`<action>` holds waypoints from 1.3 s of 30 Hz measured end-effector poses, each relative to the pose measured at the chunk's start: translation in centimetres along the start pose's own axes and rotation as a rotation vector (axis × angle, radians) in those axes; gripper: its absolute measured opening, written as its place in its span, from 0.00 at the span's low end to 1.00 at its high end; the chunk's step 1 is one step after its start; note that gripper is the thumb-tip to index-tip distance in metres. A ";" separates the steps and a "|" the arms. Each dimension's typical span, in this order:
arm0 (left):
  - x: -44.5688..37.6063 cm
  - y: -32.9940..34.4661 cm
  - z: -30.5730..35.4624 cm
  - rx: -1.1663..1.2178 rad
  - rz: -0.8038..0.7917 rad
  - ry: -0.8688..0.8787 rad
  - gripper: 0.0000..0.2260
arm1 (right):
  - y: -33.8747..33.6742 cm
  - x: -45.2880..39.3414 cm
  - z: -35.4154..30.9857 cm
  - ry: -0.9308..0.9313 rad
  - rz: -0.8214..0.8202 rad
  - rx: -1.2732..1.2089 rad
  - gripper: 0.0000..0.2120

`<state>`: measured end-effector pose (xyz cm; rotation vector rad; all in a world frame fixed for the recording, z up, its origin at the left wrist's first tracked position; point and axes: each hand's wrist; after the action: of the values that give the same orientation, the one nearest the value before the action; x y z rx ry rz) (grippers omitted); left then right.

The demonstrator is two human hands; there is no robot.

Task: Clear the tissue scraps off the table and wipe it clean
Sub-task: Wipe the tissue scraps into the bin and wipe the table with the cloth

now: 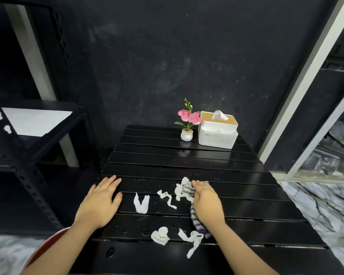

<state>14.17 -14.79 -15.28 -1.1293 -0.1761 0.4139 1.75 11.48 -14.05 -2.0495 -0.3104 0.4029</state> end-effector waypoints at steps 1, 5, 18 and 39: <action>0.0 0.0 0.0 0.000 0.000 0.000 0.23 | 0.4 0.1 -0.6 -0.025 -0.012 0.006 0.19; 0.1 -0.1 0.1 0.001 -0.004 -0.001 0.24 | 1.6 0.5 -2.6 -0.095 -0.052 0.022 0.20; -2.2 -1.5 0.0 0.041 -0.026 0.007 0.22 | -3.9 -2.0 2.5 0.245 0.179 -0.305 0.18; -5.4 0.1 -1.1 -0.006 0.011 0.013 0.24 | -2.3 -12.6 7.0 0.216 0.073 0.059 0.17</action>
<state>9.60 -17.88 -15.47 -1.1392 -0.1606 0.4159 -12.71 13.40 -13.30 -2.0285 -0.0916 0.2287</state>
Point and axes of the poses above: each hand's wrist, its own x-axis away from the middle knuckle, its own y-axis out of the palm, z = x × y, and after that the axes turned 4 degrees about x, right-handed
